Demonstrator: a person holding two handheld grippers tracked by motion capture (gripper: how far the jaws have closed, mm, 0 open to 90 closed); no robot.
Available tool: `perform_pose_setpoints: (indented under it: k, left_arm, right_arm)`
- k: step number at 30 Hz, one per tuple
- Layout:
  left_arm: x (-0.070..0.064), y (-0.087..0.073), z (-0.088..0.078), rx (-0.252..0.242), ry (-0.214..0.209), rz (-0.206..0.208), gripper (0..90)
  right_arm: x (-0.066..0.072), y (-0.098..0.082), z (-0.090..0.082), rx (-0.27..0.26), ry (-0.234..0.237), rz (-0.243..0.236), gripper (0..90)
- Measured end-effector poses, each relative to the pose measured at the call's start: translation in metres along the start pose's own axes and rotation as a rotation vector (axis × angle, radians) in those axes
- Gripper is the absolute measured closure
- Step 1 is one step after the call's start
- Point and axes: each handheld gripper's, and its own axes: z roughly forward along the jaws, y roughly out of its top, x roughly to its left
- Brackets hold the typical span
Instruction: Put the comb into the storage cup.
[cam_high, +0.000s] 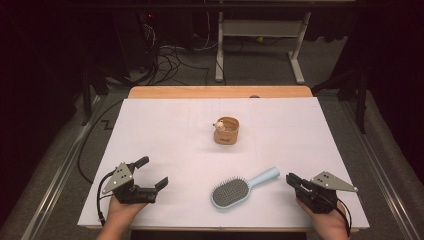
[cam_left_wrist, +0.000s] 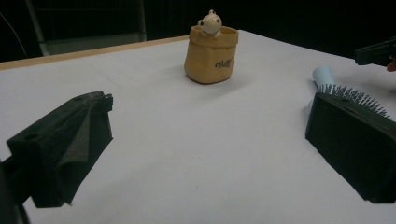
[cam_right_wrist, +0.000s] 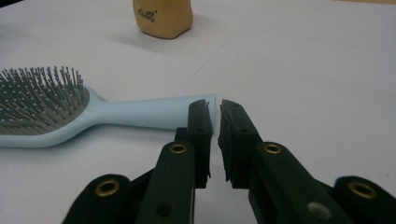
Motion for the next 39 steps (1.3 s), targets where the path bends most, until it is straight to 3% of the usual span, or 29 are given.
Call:
perform_pose_setpoints:
  k: [5,14,20,24,25,27,35,39]
  left_arm:
    - [0.000,0.000,0.000,-0.002,-0.002,0.002,1.6]
    - [0.000,0.000,0.000,-0.002,-0.004,0.005,1.8]
    - [0.000,0.000,0.000,-0.006,-0.005,0.003,1.9]
    - [0.000,0.000,-0.001,-0.008,-0.003,0.005,2.0]
    - [0.000,0.000,-0.001,-0.008,-0.004,0.004,2.0]
    - [0.000,0.000,-0.001,-0.008,-0.004,0.003,2.0]
    - [0.000,0.001,-0.002,-0.011,-0.006,0.004,2.3]
    - [0.000,0.001,-0.002,-0.011,-0.007,0.004,2.3]
  right_arm:
    - [0.000,0.000,-0.001,-0.004,0.004,0.006,89.6]
    - [0.000,0.002,-0.001,-0.001,0.026,0.007,90.0]
    - [0.009,0.002,0.004,0.039,0.081,-0.019,90.0]
    - [0.022,0.003,0.009,0.059,0.149,-0.041,90.0]
    - [0.032,0.003,0.012,0.073,0.191,-0.067,90.0]
    - [0.036,0.004,0.014,0.081,0.207,-0.076,90.0]
    - [0.081,0.002,0.028,0.152,0.342,-0.192,90.0]
    - [0.097,0.001,0.033,0.183,0.376,-0.232,90.0]
